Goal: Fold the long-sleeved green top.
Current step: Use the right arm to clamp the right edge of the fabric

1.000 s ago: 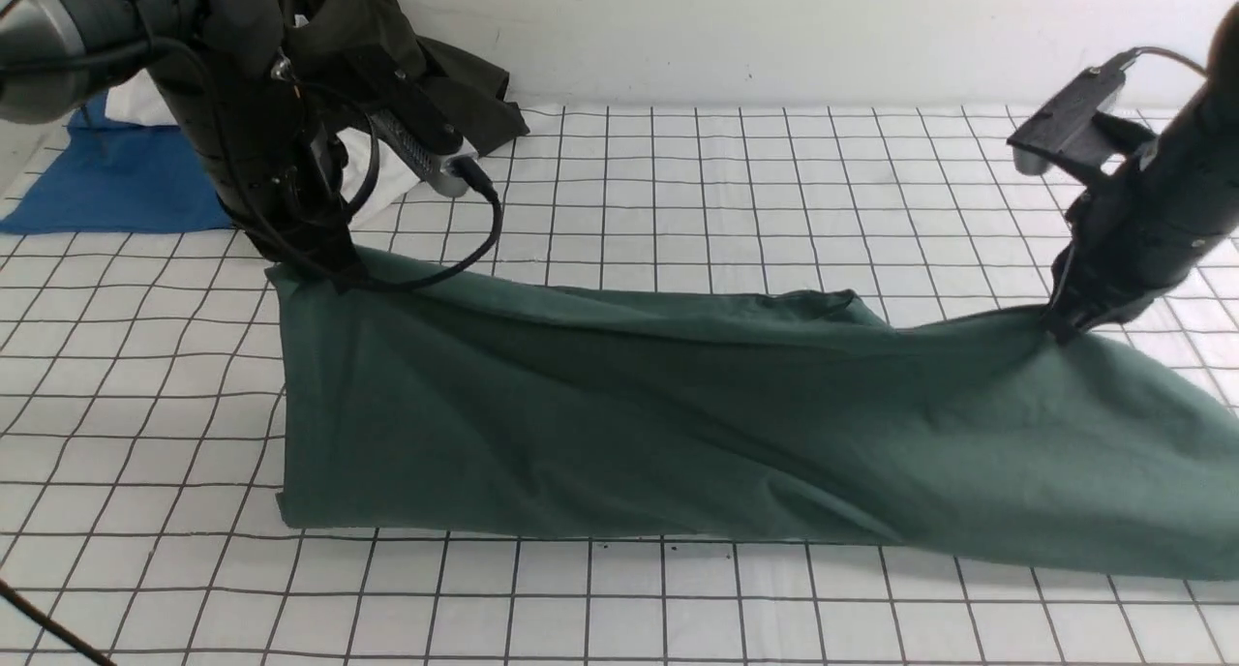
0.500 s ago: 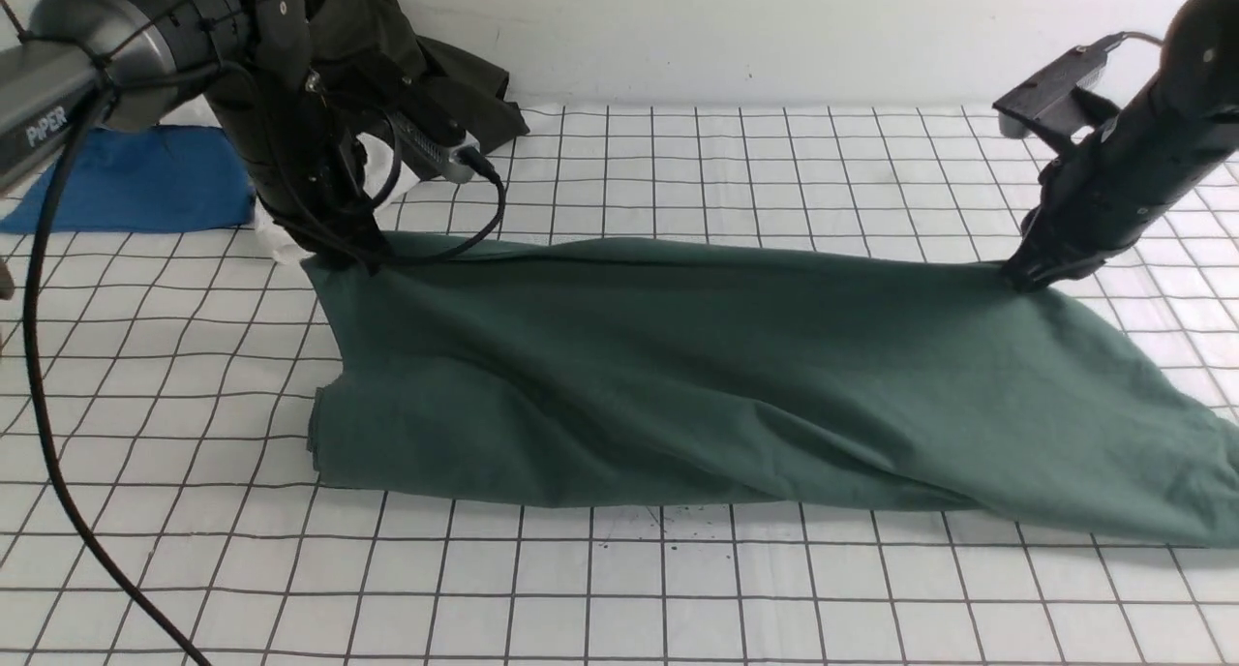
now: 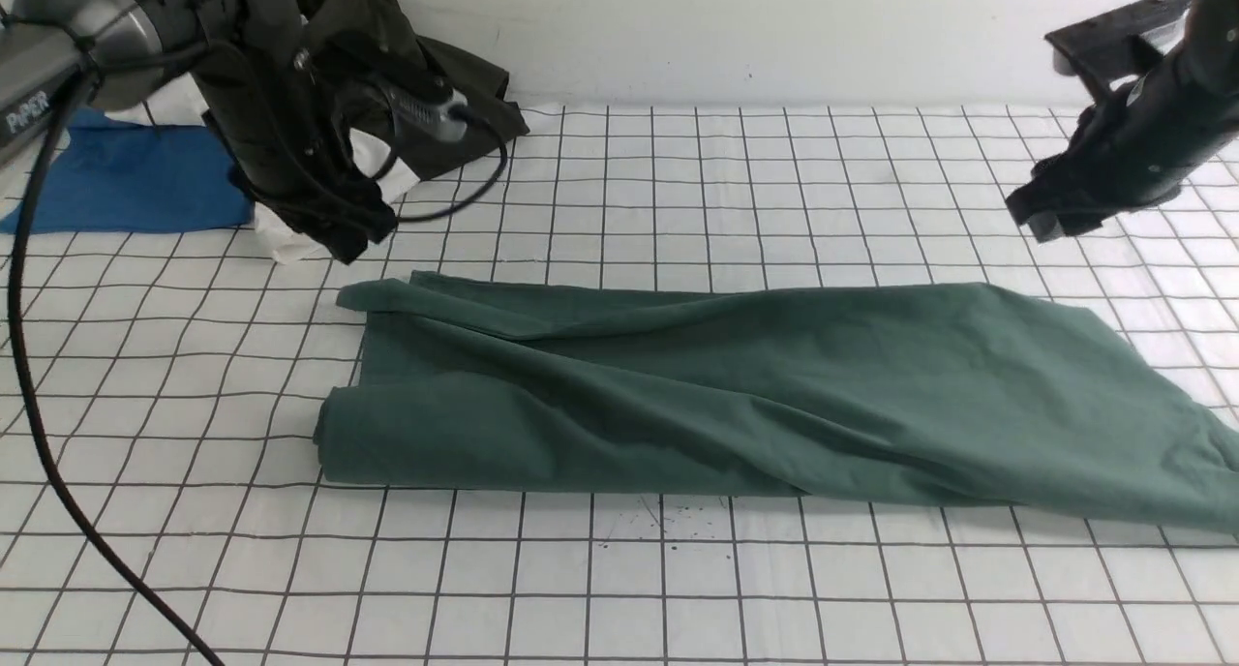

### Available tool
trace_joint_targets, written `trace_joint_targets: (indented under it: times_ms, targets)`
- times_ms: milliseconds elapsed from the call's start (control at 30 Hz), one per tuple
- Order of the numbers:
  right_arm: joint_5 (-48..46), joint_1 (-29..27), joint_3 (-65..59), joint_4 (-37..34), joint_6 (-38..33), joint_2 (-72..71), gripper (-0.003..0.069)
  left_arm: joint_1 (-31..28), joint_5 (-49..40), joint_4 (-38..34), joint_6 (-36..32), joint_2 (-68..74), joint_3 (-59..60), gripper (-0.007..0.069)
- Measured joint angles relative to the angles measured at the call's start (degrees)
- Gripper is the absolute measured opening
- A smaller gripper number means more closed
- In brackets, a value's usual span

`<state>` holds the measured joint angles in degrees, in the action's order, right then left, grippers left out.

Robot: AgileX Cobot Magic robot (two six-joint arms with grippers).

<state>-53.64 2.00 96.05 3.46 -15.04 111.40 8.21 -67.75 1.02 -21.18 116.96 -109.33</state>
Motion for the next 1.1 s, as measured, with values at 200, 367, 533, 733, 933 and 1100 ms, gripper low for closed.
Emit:
trace_joint_targets:
  times_ms: [200,367,533,733,933,1100]
  targets:
    - [-5.91,-2.86,-1.51,0.13,5.13,-8.91,0.0425,-0.07,-2.76,-8.45,2.87,-4.90,2.27,0.0429]
    - [-5.25,-6.79,-9.85,-3.46,5.55,-15.11,0.0426,-0.07,-2.70,-13.70,1.34,-4.89,8.49,0.0316]
    - [3.00,-12.88,-26.02,-5.06,10.20,-19.13,0.0428,-0.07,1.55,-15.30,-1.88,-3.87,17.29,0.0088]
    - [10.24,-19.95,-31.41,-5.21,15.47,-15.29,0.0460,-0.07,5.16,-15.67,-2.91,-1.25,18.72,-0.0003]
    - [12.18,-21.11,-31.58,-6.48,15.04,-6.42,0.0520,-0.07,5.10,-16.04,-3.10,0.66,18.79,-0.0008]
    - [12.55,-19.17,-31.58,-9.52,10.78,-3.11,0.0520,-0.07,5.10,-16.04,-3.32,0.77,18.79,-0.0008]
